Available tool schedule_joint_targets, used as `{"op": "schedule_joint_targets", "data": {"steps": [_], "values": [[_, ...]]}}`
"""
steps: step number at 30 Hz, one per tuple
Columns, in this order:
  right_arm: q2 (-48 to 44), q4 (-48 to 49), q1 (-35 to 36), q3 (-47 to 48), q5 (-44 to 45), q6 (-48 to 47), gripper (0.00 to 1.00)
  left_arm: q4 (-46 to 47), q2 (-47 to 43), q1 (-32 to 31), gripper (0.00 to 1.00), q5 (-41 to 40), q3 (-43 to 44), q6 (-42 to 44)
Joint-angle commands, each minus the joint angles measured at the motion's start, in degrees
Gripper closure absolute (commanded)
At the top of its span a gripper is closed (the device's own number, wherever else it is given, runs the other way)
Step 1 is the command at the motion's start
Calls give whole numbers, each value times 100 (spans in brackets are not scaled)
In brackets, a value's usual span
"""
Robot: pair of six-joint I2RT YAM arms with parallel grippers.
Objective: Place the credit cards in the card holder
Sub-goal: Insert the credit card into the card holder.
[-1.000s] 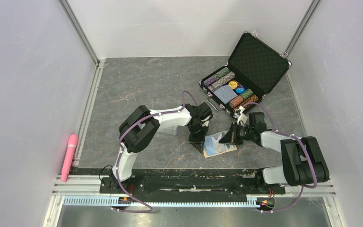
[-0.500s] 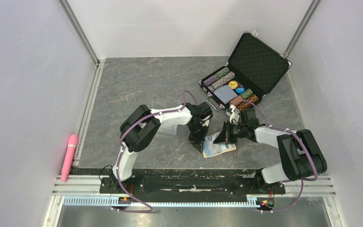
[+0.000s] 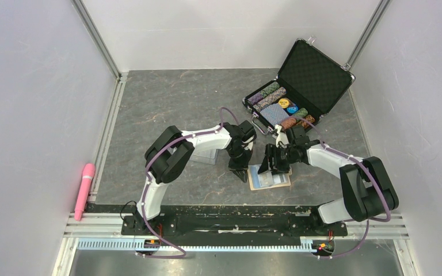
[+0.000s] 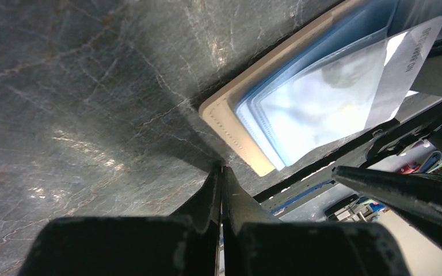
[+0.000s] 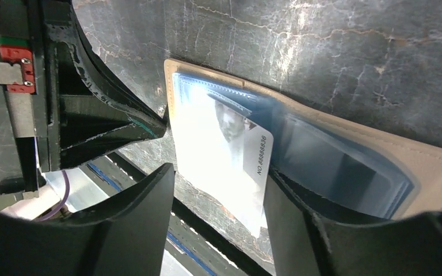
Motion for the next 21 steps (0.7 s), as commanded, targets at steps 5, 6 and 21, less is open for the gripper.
{"op": "schedule_joint_targets", "data": {"steps": [5, 6, 21], "values": [[-122, -750, 175, 375, 724, -170, 33, 188, 113, 54, 98, -64, 109, 299], [-122, -801, 183, 406, 767, -187, 31, 215, 100, 54, 98, -26, 111, 272], [-745, -1454, 260, 830, 1406, -664, 11, 787, -18, 45, 98, 412, -13, -115]]}}
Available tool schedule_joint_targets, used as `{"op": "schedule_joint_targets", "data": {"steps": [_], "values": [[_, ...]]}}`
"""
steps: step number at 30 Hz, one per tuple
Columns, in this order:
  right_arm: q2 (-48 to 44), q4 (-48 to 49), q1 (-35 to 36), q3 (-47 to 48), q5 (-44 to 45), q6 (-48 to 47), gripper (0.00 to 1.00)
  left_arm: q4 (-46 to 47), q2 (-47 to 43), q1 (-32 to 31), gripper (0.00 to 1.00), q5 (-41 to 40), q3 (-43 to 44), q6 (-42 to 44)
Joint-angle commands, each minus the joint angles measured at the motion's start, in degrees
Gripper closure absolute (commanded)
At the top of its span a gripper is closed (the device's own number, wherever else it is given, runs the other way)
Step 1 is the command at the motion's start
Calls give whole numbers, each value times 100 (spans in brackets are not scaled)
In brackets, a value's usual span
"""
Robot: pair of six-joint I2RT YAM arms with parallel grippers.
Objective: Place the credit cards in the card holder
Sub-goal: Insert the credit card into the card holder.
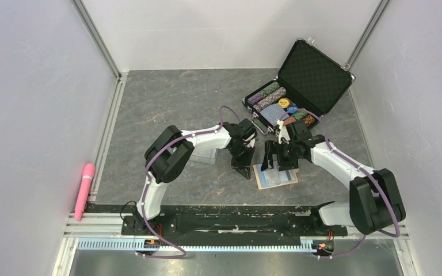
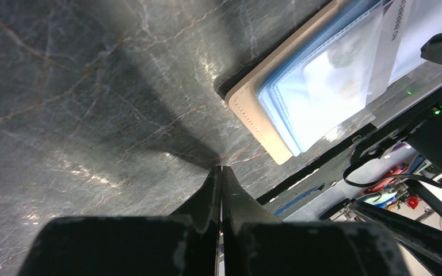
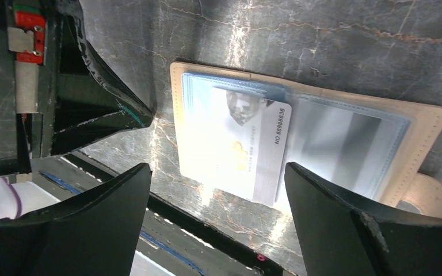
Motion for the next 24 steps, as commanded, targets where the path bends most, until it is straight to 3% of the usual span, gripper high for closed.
{"op": "schedule_joint_targets", "data": {"steps": [1, 7, 15, 21, 24], "values": [[-163, -317, 87, 273, 403, -329, 11, 405, -17, 20, 98, 319, -27, -163], [-167, -517, 127, 319, 950, -597, 11, 665, 13, 27, 98, 470, -82, -374], [352, 113, 158, -27, 373, -441, 40, 453, 209, 27, 98, 411, 18, -263], [751, 248, 320, 63, -105, -340, 45, 437, 254, 20, 98, 426, 117, -272], [830, 242, 378, 192, -332, -302, 56, 324, 263, 26, 98, 352, 181, -220]]}}
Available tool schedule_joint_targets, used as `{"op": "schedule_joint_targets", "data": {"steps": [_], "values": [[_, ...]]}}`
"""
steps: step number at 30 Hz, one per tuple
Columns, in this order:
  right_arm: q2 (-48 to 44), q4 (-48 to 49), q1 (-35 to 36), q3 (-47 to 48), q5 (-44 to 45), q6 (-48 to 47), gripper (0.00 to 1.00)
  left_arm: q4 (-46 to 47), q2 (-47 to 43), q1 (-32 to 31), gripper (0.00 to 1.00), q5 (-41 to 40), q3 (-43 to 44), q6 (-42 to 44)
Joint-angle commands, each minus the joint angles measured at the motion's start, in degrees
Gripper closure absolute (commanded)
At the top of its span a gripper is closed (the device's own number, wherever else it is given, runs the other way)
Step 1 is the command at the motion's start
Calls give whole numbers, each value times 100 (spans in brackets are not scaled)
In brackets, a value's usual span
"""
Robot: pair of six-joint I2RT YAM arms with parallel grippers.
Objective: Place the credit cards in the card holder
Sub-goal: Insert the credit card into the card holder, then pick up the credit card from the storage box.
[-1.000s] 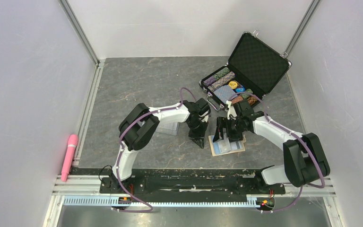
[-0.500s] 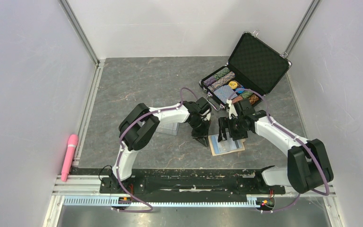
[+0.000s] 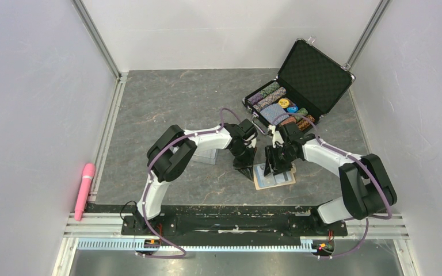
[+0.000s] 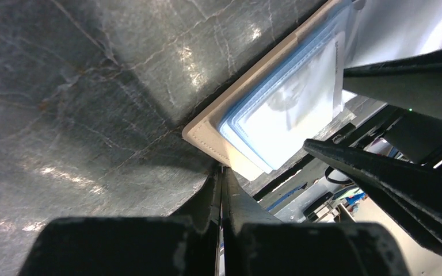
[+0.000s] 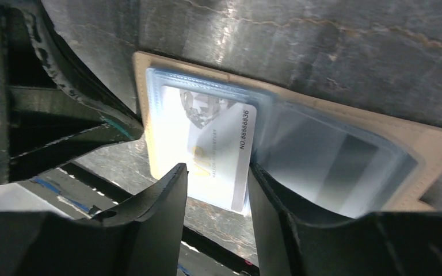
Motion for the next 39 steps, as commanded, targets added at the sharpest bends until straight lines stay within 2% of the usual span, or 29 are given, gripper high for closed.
{"op": "schedule_joint_targets", "data": {"steps": [1, 5, 9, 11, 16, 23, 31, 39], "values": [[181, 155, 115, 206, -578, 114, 60, -140, 106, 20, 98, -134, 249, 5], [206, 309, 146, 201, -1048, 351, 73, -274, 97, 21, 98, -262, 352, 64], [226, 513, 151, 27, -1346, 538, 73, -458, -3, 30, 97, -534, 461, 175], [180, 422, 151, 53, -1201, 503, 70, -634, -141, 30, 91, -794, 486, 289], [53, -133, 151, 468, -505, 172, 53, -848, -678, 54, 72, -1397, 421, 505], [-113, -376, 151, 697, -233, -3, 34, -566, -1219, 104, 60, -1455, 340, 490], [-216, -358, 99, 772, -130, 39, 29, 401, -1922, 343, 52, -1068, -239, 246], [-95, -168, 124, 977, -341, 251, 28, 2841, -2788, 1162, 49, 27, -1773, -805]]}}
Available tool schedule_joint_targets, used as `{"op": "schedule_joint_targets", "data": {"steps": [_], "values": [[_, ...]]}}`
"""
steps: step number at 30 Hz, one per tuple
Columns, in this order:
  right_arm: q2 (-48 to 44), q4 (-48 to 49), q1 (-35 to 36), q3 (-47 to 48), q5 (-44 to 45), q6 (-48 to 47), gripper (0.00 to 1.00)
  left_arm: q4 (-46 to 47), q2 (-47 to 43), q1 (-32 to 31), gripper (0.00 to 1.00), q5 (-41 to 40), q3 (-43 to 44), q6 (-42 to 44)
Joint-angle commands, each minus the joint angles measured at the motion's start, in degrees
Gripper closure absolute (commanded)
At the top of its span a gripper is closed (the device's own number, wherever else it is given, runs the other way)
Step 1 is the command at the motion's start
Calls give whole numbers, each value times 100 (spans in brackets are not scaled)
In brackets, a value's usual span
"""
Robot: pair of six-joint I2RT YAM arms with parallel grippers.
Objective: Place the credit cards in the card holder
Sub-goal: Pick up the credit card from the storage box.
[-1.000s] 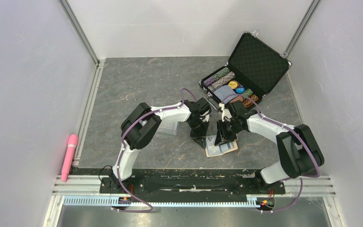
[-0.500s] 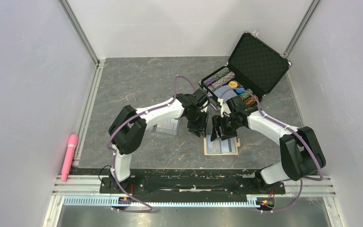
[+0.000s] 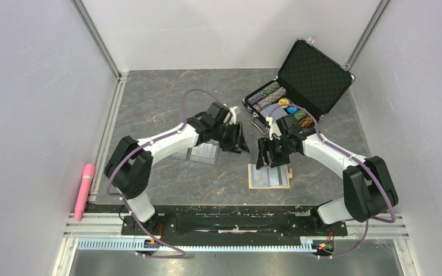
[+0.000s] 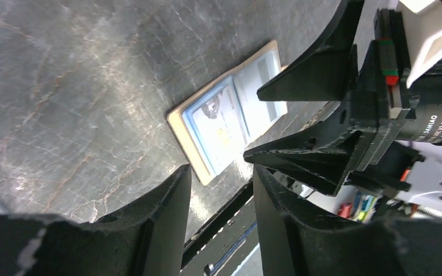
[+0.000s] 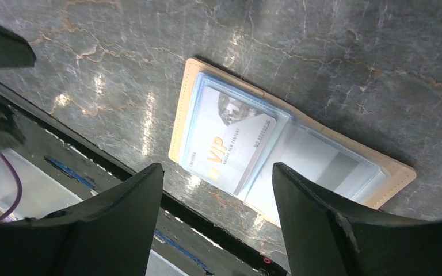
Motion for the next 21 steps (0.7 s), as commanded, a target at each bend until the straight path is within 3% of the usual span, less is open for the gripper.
{"op": "schedule_joint_targets", "data": {"steps": [1, 5, 10, 17, 21], "values": [[26, 171, 17, 411, -138, 134, 27, 1811, -689, 562, 49, 688, -770, -856], [429, 222, 170, 817, -217, 179, 27, 1989, -1122, 1147, 48, 706, -1190, -934], [1022, 371, 469, 1413, -429, 317, 27, 963, -1386, 1716, 48, 440, -1181, -321], [1760, 564, 844, 2136, -707, 533, 26, -1874, -1173, 1889, 47, -1477, -404, 1353], [1951, 597, 930, 2249, -756, 552, 25, -2317, -950, 1895, 44, -2082, -353, 1661]]}}
